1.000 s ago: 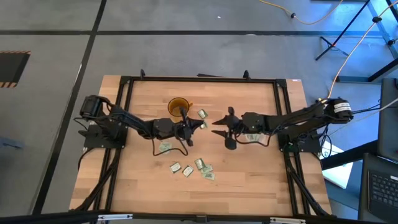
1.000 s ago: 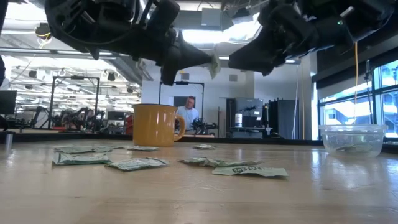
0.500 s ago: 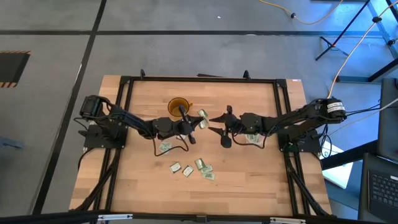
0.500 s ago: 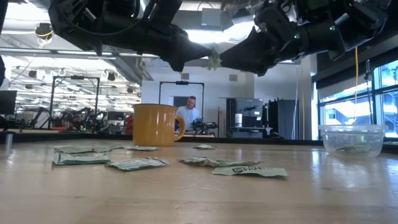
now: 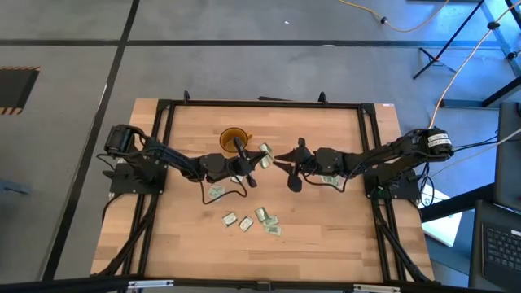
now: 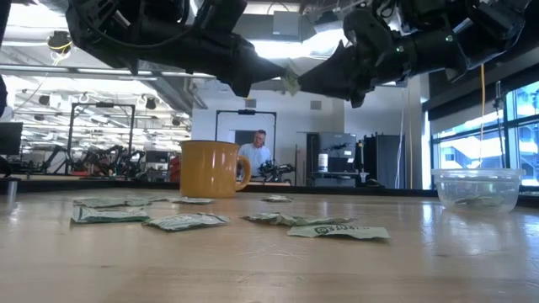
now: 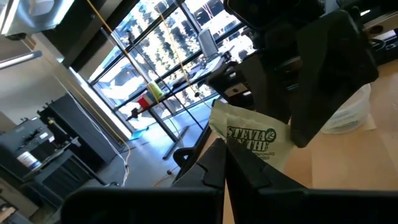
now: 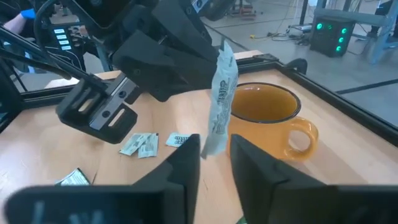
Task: Pick and place items into bin
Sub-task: Put the stevia packet into the transparent bin
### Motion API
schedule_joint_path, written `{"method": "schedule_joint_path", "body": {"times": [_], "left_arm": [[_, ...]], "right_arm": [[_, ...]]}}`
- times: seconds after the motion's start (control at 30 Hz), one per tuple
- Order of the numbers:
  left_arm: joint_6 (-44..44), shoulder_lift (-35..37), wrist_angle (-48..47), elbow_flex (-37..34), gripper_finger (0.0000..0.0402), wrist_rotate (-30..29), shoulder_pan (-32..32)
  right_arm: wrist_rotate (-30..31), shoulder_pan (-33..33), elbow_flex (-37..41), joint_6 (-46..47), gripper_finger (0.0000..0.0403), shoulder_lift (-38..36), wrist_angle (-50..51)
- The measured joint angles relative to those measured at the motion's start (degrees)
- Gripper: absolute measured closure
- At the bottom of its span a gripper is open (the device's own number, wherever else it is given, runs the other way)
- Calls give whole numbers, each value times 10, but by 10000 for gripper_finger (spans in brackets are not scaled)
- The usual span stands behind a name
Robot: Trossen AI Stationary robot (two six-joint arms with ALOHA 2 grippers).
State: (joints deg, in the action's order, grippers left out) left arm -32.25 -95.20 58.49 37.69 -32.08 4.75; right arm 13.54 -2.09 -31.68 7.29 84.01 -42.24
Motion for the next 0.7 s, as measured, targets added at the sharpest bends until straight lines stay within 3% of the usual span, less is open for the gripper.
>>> {"method": "schedule_joint_path", "body": {"times": [0.33, 0.53, 0.6, 0.7], "left_arm": [[-2, 0, -5, 0, 399, 1, 0], [-7, 0, -19, 0, 366, -4, 0], [-2, 0, -20, 0, 351, -21, 1], [-3, 5, -26, 0, 330, -102, 10]], "right_arm": [[0, 0, 0, -4, 395, 0, 3], [0, 0, 0, -1, 400, 0, 4], [0, 0, 0, 0, 400, -1, 4], [0, 0, 0, 2, 401, -10, 19]]}}
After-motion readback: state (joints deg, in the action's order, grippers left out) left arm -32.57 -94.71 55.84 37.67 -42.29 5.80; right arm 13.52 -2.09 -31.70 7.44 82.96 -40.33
